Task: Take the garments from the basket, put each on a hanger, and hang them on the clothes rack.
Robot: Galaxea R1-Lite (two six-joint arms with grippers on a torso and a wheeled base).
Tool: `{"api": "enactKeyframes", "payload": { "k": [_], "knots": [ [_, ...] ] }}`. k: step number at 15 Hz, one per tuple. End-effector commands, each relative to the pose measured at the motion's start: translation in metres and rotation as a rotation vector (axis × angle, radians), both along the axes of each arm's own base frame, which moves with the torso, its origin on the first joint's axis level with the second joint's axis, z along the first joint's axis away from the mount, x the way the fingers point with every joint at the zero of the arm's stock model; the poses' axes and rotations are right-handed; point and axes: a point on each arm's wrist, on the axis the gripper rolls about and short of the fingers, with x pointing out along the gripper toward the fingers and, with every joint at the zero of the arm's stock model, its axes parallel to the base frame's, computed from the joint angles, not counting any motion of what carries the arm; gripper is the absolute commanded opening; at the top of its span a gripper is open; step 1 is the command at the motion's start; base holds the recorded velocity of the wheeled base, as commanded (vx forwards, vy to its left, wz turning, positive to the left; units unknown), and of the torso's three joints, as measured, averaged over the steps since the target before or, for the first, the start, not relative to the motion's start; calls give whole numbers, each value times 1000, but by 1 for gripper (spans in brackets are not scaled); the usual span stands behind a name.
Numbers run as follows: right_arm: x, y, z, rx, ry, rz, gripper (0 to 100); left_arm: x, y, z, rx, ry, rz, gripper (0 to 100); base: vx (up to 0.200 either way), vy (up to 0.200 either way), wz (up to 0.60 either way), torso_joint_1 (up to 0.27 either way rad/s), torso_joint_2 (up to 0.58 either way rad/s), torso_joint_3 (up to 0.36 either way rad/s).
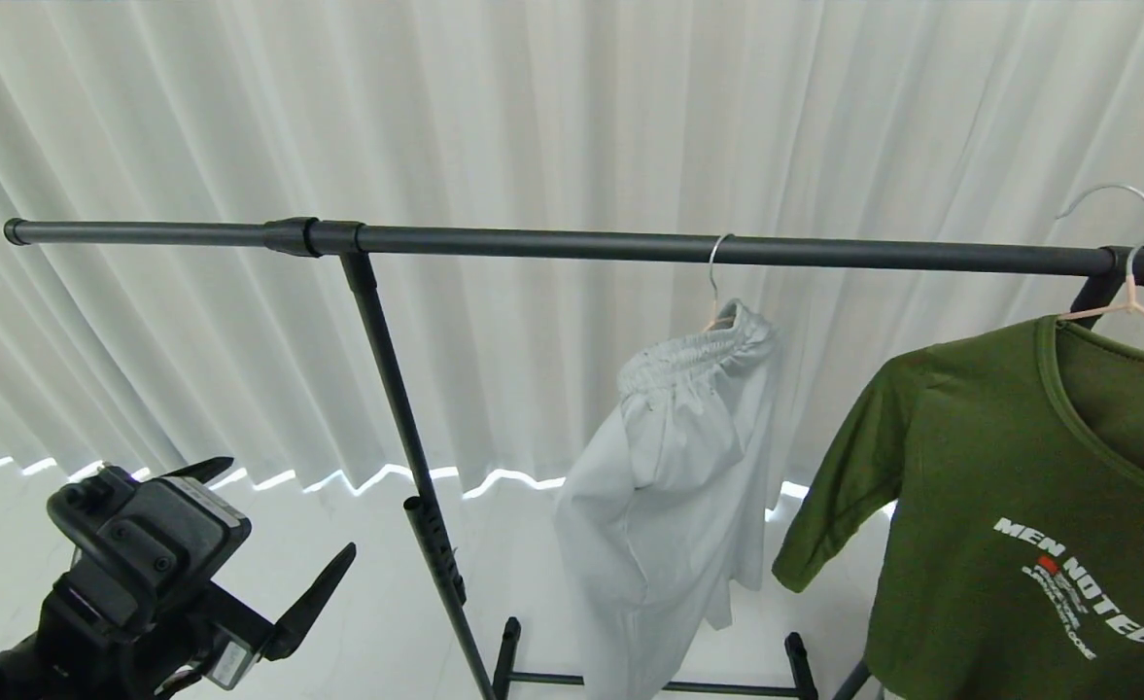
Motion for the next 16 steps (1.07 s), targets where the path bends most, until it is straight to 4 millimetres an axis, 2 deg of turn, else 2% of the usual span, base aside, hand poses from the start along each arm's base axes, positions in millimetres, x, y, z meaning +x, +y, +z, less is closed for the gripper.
{"api": "enactKeyframes", "payload": {
  "k": [1,7,16],
  "knots": [
    [30,6,-13,-10,64,8,0,-1,0,1,-3,-6,-1,100,0,0,0,0,0,0],
    [69,20,-31,-17,85,38,0,-2,1,0,-3,-6,-1,100,0,0,0,0,0,0],
    [67,42,-43,2,119,136,0,-1,0,-1,-1,5,0,100,0,0,0,0,0,0]
  ]
}}
